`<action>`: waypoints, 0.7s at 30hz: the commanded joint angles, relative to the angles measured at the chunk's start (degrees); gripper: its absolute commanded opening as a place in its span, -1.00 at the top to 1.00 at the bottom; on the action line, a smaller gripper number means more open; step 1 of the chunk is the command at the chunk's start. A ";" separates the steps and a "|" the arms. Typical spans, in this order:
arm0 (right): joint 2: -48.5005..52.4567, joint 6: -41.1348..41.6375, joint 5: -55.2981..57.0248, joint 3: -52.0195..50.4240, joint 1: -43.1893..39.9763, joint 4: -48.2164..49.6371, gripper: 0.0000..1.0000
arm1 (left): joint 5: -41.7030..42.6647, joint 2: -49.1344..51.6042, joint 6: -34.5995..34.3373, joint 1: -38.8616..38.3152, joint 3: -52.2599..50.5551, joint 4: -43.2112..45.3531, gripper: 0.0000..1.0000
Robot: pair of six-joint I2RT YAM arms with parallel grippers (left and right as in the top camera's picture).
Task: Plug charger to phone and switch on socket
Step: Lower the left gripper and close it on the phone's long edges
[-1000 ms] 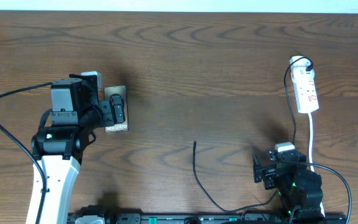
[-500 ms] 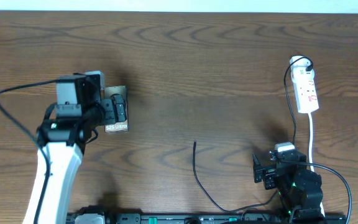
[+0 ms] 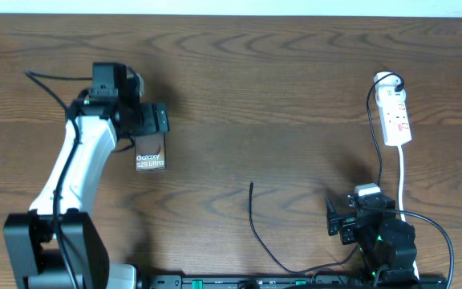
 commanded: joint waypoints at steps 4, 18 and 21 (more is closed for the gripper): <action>-0.13 -0.81 0.68 -0.17 -0.24 -0.42 -0.99 | -2.95 2.75 0.13 -0.11 2.69 -2.91 -0.96; -0.13 -0.81 0.68 -0.17 -0.24 -0.42 -0.99 | -4.22 6.10 0.15 -0.11 2.69 -6.64 -0.96; -0.13 -0.81 0.68 -0.17 -0.24 -0.42 -0.98 | -4.22 8.00 0.17 -0.11 2.69 -6.56 -0.96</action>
